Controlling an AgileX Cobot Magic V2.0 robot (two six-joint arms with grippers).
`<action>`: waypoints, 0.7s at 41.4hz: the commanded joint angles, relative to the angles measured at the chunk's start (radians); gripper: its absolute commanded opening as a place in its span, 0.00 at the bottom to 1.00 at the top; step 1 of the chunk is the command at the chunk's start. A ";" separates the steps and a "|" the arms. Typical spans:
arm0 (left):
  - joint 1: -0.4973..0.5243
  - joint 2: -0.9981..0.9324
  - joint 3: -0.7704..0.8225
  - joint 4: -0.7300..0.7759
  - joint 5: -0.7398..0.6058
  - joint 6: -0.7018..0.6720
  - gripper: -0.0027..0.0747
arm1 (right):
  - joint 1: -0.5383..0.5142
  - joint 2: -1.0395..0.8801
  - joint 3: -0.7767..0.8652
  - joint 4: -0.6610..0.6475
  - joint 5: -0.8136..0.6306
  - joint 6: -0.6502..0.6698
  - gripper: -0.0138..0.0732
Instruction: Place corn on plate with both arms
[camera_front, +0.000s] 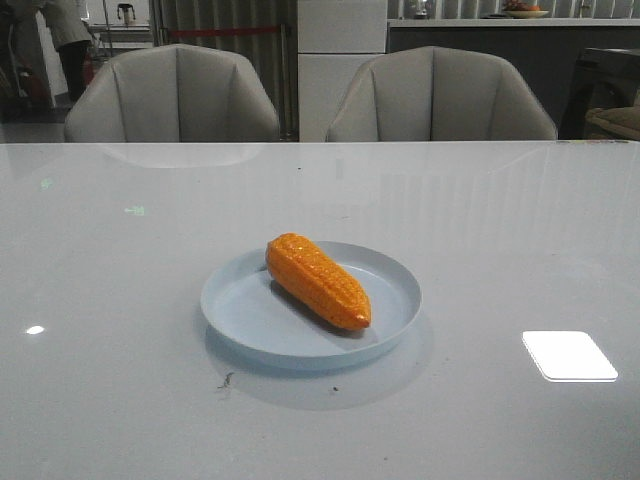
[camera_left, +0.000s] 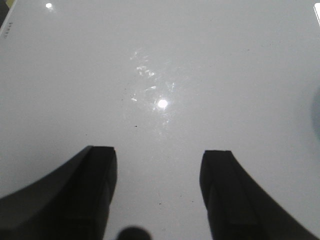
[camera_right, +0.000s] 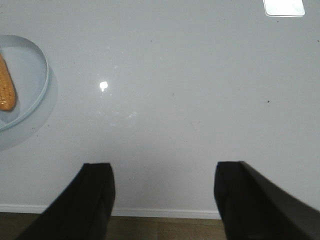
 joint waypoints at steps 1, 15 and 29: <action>0.002 -0.006 -0.029 0.017 -0.072 -0.003 0.59 | -0.008 0.001 -0.027 0.002 -0.065 -0.002 0.77; 0.025 -0.164 -0.008 -0.182 -0.210 0.061 0.17 | -0.008 0.001 -0.027 0.002 -0.065 -0.002 0.77; 0.055 -0.386 0.112 -0.292 -0.415 0.389 0.15 | -0.008 0.001 -0.027 0.002 -0.065 -0.002 0.77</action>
